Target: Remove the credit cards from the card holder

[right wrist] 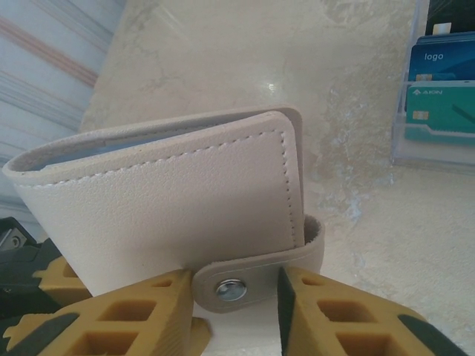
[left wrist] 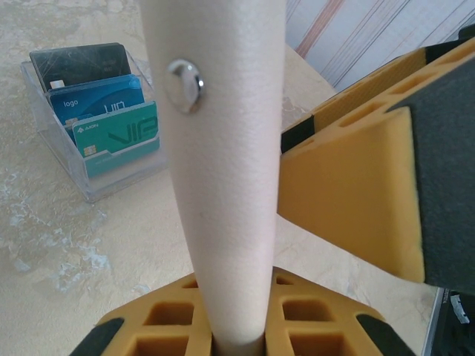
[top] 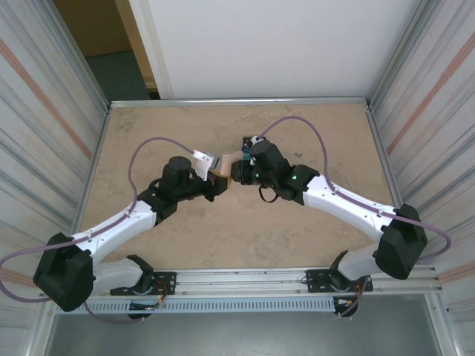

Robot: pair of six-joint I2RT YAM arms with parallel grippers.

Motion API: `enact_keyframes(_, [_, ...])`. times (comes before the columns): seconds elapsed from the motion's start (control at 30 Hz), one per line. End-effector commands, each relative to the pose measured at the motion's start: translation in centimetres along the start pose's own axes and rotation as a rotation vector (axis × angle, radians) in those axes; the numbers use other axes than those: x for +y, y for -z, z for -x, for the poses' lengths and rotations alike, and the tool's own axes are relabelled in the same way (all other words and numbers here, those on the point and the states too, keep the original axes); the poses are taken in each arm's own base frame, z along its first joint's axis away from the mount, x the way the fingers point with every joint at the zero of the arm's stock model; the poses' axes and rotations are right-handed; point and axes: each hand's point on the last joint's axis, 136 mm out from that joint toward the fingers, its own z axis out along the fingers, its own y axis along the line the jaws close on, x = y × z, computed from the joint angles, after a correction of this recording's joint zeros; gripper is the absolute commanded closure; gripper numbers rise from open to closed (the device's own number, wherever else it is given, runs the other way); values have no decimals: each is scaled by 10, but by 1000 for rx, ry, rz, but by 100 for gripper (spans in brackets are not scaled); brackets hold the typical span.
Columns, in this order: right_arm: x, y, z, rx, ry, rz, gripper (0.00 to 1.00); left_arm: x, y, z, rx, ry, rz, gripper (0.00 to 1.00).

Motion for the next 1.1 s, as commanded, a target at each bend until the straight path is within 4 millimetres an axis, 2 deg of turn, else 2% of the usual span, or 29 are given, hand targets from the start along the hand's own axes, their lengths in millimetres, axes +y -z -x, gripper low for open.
enact_keyframes(0.0, [-8, 2, 5, -23, -28, -34, 69, -14, 4, 24, -64, -21, -51, 100])
enact_keyframes(0.33, [-12, 6, 6, -40, -26, -44, 73, -12, 5, 23, -69, -10, -40, 100])
enact_keyframes(0.53, [-14, 7, 5, -34, -25, -51, 79, -10, 5, 23, -75, -3, -37, 100])
enact_keyframes(1.07, [-15, 8, 5, -42, -24, -44, 88, -9, 5, 23, -80, 2, -33, 100])
